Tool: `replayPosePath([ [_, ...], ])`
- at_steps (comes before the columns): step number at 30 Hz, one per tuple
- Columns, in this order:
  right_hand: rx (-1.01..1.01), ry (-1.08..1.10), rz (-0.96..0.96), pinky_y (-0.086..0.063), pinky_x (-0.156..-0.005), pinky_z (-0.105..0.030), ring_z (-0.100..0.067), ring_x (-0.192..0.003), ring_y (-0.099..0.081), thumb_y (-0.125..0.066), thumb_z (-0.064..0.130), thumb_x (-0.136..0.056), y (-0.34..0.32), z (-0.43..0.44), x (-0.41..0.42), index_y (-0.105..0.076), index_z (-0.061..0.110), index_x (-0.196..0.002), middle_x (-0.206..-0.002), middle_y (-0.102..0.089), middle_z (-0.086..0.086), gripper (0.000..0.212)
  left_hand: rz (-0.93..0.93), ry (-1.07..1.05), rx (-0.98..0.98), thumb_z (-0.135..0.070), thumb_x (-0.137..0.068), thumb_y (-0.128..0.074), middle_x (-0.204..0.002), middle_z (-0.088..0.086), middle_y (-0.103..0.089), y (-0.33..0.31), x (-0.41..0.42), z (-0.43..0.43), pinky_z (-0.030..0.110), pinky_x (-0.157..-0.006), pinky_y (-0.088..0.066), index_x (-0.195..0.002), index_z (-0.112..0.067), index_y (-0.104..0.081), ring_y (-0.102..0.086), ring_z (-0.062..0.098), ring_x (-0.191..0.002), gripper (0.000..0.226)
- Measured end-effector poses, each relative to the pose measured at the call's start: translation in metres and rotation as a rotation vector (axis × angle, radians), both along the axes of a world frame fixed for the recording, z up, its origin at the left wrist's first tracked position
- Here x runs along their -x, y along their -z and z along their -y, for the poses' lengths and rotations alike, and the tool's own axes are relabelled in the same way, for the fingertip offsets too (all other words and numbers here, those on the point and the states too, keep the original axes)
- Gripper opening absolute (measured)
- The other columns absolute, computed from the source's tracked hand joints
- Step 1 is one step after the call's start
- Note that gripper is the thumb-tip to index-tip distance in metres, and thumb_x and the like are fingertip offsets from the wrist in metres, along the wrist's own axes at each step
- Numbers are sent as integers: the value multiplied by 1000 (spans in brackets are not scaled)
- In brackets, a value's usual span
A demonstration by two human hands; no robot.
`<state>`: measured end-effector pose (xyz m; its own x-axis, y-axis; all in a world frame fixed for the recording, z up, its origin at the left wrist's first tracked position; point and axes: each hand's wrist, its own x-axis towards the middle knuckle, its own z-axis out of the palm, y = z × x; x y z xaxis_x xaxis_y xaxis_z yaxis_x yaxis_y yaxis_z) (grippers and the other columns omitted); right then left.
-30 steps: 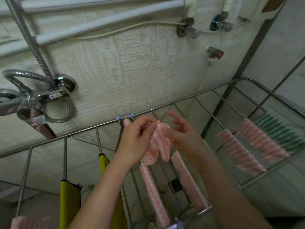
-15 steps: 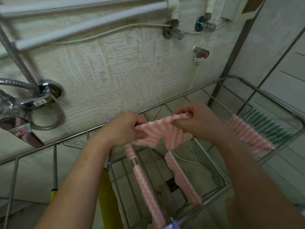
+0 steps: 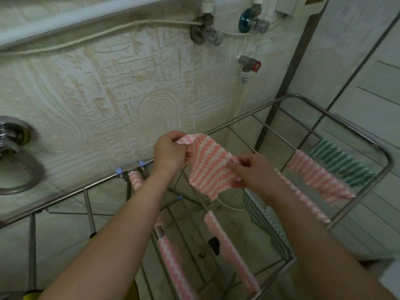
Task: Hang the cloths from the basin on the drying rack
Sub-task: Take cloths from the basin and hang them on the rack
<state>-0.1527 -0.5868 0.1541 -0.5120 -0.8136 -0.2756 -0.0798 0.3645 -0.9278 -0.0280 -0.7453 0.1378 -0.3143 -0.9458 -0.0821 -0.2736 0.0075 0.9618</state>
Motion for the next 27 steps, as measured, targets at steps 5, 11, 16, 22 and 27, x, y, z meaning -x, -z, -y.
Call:
replayPosePath([
  [5, -119, 143, -19, -60, -70, -34, -18, -79, -68, -59, 20, -93, 38, 22, 32, -66, 11, -78, -90, -69, -12, 18, 275, 65, 196, -13, -79, -65, -82, 4, -72, 16, 39, 19, 19, -66, -43, -86, -13, -76, -61, 12, -74, 13],
  [11, -214, 283, -188, -56, -72, -54, -42, -81, -67, -52, 23, -92, 75, 38, 64, -61, -13, -89, -86, -67, -29, 37, 449, 278, 180, -20, -78, -70, -109, 5, -69, 33, 97, 47, 22, -86, -47, -106, -17, -70, -63, 20, -103, 28],
  [16, -491, 100, -563, -48, -76, -34, -35, -100, -60, -51, 34, -92, 87, 44, 77, -61, 2, -106, -98, -64, -21, 36, 284, 293, 175, 1, -73, -62, -127, 9, -49, 40, 107, 39, 35, -98, -46, -130, -22, -50, -55, 25, -112, 63],
  [22, -397, -184, -570, -47, -70, -27, -21, -91, -66, -53, 37, -92, 94, 53, 56, -71, 19, -102, -91, -71, -2, 27, 568, 499, 368, -34, -79, -67, -131, 17, -46, 89, 79, -5, 40, -101, -39, -119, -4, -53, -44, 33, -120, 53],
  [27, -338, -206, -659, -41, -58, -31, -26, -71, -62, -47, 36, -96, 94, 56, 50, -65, 18, -75, -65, -59, -3, 33, 579, 500, 331, -40, -89, -58, -159, 9, -7, 90, 81, -2, 32, -116, -15, -146, -9, -23, -10, 24, -146, 74],
])
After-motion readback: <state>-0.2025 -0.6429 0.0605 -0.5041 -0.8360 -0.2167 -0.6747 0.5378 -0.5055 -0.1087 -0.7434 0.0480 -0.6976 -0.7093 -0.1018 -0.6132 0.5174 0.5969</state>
